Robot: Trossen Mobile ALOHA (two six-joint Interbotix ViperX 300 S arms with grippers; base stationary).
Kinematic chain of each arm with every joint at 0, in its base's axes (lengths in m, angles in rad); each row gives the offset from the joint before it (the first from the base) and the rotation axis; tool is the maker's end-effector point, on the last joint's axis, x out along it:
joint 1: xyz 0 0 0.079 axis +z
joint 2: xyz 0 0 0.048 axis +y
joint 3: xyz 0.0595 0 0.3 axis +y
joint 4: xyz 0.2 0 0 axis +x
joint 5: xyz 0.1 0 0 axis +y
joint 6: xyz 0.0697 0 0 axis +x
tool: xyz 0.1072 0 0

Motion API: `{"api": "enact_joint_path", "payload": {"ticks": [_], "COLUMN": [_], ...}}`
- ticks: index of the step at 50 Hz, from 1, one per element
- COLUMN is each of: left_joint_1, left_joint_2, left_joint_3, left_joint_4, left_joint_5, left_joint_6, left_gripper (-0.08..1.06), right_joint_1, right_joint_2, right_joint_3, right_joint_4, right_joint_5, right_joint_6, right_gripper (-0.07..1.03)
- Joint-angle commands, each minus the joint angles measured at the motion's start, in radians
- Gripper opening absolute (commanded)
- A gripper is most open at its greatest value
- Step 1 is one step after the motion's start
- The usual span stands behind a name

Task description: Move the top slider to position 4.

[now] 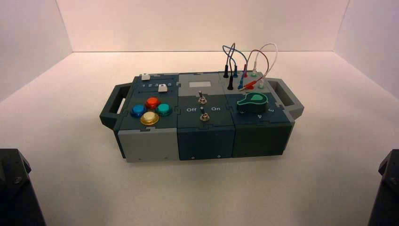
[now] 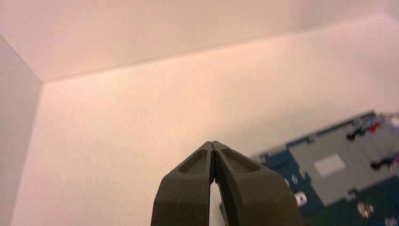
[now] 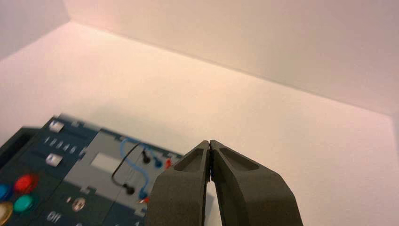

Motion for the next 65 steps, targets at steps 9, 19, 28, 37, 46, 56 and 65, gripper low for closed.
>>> {"api": "enact_joint_path", "payload": {"ticks": [9, 19, 28, 37, 46, 56, 65], "left_joint_1": [-0.028, -0.038, -0.06, -0.067, -0.081, -0.089, -0.089], "left_joint_2": [0.127, 0.184, 0.216, 0.225, 0.229, 0.249, 0.255], "left_joint_3": [-0.087, -0.106, -0.129, -0.137, -0.144, -0.155, -0.155], "left_joint_4": [0.0, -0.005, -0.005, -0.006, -0.008, -0.011, -0.011], "left_joint_5": [0.086, 0.117, 0.169, 0.199, 0.236, 0.272, 0.284], "left_joint_6": [0.008, 0.006, 0.006, 0.003, 0.002, -0.006, -0.008], "left_gripper": [-0.03, -0.03, -0.03, -0.03, -0.03, -0.03, -0.03], "right_joint_1": [0.087, 0.124, 0.143, 0.144, 0.147, 0.193, 0.225], "right_joint_2": [0.11, 0.141, 0.163, 0.17, 0.215, 0.278, 0.351], "right_joint_3": [-0.087, -0.107, -0.135, -0.144, -0.161, -0.187, -0.235], "right_joint_4": [0.005, 0.02, 0.02, 0.017, 0.02, 0.02, 0.021], "right_joint_5": [0.069, 0.107, 0.161, 0.186, 0.221, 0.238, 0.238], "right_joint_6": [0.0, 0.0, -0.002, -0.008, -0.009, -0.011, -0.008], "right_gripper": [-0.02, -0.02, -0.02, -0.02, -0.02, -0.02, -0.02]}}
